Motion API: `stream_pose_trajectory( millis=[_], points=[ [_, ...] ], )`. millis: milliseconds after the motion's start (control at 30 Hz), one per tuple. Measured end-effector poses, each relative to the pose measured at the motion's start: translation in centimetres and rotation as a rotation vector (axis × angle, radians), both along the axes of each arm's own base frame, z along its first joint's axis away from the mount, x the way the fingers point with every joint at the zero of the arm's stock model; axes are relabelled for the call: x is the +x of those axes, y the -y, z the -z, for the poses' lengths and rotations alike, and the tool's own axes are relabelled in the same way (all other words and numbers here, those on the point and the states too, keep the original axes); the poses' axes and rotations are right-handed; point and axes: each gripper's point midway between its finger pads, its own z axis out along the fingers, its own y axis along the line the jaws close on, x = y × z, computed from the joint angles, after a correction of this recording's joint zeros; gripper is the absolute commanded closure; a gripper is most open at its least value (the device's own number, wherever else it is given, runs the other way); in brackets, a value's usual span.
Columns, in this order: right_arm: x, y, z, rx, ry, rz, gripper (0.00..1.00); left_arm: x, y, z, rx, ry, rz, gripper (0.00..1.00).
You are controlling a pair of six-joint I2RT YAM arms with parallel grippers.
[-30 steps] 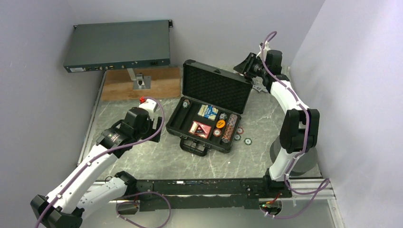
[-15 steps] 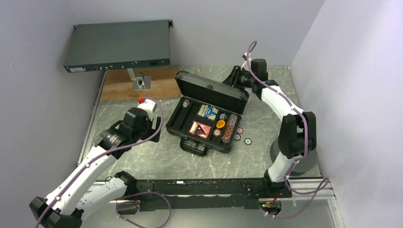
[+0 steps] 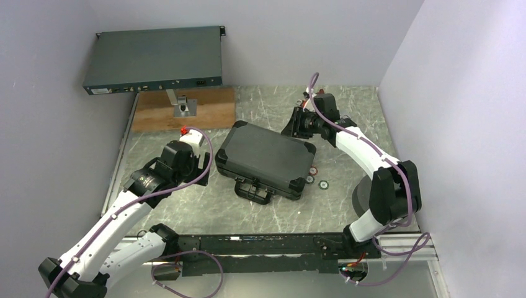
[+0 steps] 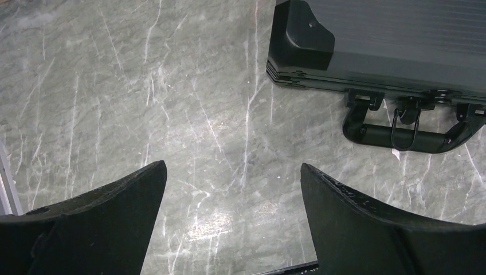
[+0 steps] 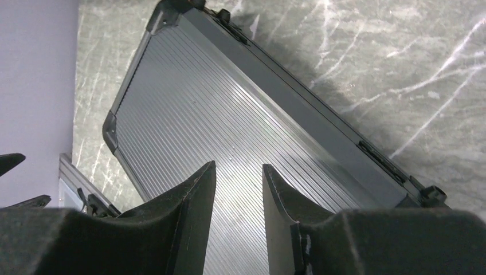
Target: Pack up texas hold em set
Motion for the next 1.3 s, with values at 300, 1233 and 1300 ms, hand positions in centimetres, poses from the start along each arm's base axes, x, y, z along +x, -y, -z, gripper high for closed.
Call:
stream_pose_trajectory(
  millis=[300, 1233, 1300],
  points=[
    [-1.4, -1.2, -0.1, -0.044, -0.016, -0.015, 0.62, 0.0, 0.0, 0.0, 0.000, 0.000, -0.001, 0.07],
    [-11.9, -3.2, 3.8, -0.104, -0.150, -0.136, 0.63, 0.4, -0.3, 1.0, 0.043, -0.031, -0.022, 0.08],
    [-12.1, -3.0, 4.5, -0.116, -0.159, -0.131, 0.64, 0.5, -0.4, 1.1, 0.049, -0.035, -0.025, 0.08]
  ],
)
